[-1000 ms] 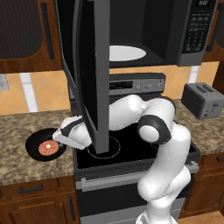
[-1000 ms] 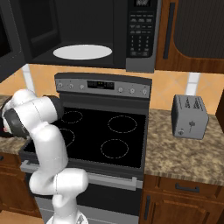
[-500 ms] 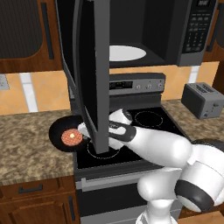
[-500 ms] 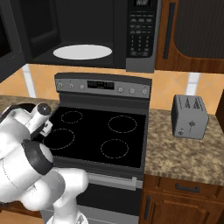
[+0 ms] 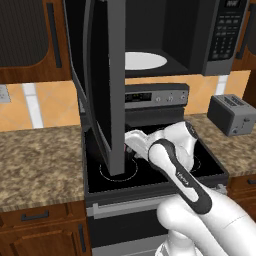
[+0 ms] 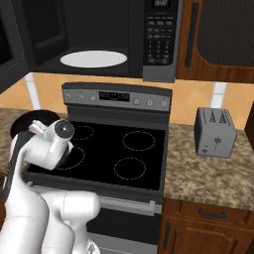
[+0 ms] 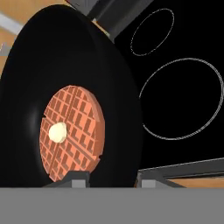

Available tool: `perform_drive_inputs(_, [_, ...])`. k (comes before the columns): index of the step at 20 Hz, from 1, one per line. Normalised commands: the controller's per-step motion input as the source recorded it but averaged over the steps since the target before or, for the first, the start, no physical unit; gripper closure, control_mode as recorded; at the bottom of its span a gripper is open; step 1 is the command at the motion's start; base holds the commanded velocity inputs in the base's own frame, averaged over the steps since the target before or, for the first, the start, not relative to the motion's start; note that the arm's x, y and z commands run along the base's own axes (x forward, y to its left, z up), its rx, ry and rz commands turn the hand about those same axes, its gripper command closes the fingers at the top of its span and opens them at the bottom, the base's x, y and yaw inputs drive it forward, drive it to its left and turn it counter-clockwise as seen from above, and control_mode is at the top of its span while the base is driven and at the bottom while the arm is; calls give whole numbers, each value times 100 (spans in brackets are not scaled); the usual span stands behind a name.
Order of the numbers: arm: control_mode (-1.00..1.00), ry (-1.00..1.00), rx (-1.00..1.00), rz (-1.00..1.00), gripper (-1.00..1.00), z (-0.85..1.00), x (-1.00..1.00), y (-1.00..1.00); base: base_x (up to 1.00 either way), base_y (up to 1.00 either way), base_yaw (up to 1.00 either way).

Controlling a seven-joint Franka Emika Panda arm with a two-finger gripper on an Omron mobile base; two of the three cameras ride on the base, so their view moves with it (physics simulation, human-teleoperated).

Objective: Open the microwave, place the bowl with waffle inside the microwave, then close the microwave door and turn it on.

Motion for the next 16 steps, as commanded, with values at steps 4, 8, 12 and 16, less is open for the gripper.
perform_drive_inputs(4, [-100, 8, 0, -7, 100, 100, -38, -91, 0, 0, 0])
perform_drive_inputs(8, [-100, 5, 3, 0, 100, 100, -53, -73, 0, 0, 0])
perform_drive_inputs(12, [-100, 5, 3, 0, 100, 100, -14, -61, 0, 0, 0])
perform_drive_inputs(16, [-100, 21, 5, 0, 100, 100, 0, -34, 0, 0, 0])
